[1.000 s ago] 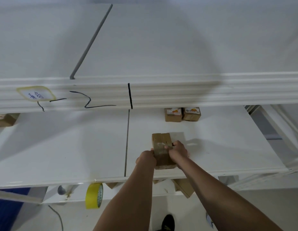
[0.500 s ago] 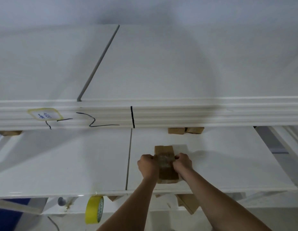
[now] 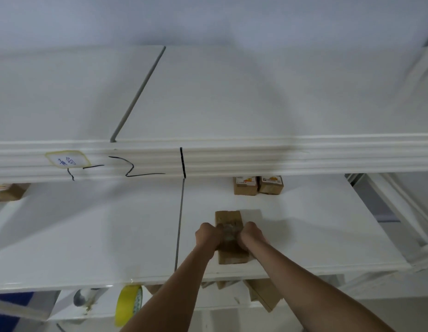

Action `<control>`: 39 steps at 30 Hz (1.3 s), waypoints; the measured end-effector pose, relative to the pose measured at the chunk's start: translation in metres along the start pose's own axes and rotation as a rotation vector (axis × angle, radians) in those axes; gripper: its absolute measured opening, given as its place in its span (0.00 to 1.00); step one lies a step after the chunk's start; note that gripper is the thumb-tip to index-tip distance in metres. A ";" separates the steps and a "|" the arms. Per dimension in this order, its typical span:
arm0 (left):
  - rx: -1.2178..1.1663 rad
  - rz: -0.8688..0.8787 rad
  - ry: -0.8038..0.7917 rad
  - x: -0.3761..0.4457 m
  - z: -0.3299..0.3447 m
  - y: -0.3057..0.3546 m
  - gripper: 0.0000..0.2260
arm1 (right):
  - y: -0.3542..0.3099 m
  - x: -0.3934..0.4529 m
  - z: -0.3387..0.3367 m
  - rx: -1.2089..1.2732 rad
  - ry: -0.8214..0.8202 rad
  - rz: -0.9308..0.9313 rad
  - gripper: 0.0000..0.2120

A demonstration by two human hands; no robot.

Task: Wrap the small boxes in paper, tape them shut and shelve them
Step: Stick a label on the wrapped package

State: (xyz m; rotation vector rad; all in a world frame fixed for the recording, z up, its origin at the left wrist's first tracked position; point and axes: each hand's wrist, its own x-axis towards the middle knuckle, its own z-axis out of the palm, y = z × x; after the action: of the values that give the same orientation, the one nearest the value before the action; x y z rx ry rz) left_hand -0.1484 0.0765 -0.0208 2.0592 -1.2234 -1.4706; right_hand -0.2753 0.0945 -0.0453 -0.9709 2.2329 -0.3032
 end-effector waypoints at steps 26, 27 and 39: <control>-0.402 0.328 -0.165 -0.025 -0.036 -0.013 0.24 | -0.038 -0.072 -0.006 0.596 -0.054 -0.283 0.24; -0.340 0.326 -0.144 -0.023 -0.035 -0.013 0.28 | -0.038 -0.072 -0.006 0.600 -0.020 -0.263 0.27; -0.487 0.322 -0.160 -0.038 -0.049 0.011 0.23 | -0.046 -0.073 -0.032 0.642 0.149 -0.393 0.20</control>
State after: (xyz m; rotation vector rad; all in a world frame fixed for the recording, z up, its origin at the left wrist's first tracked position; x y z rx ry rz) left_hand -0.1131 0.0900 0.0298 1.3837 -1.0566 -1.6011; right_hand -0.2345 0.1131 0.0346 -1.0270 1.8469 -1.2149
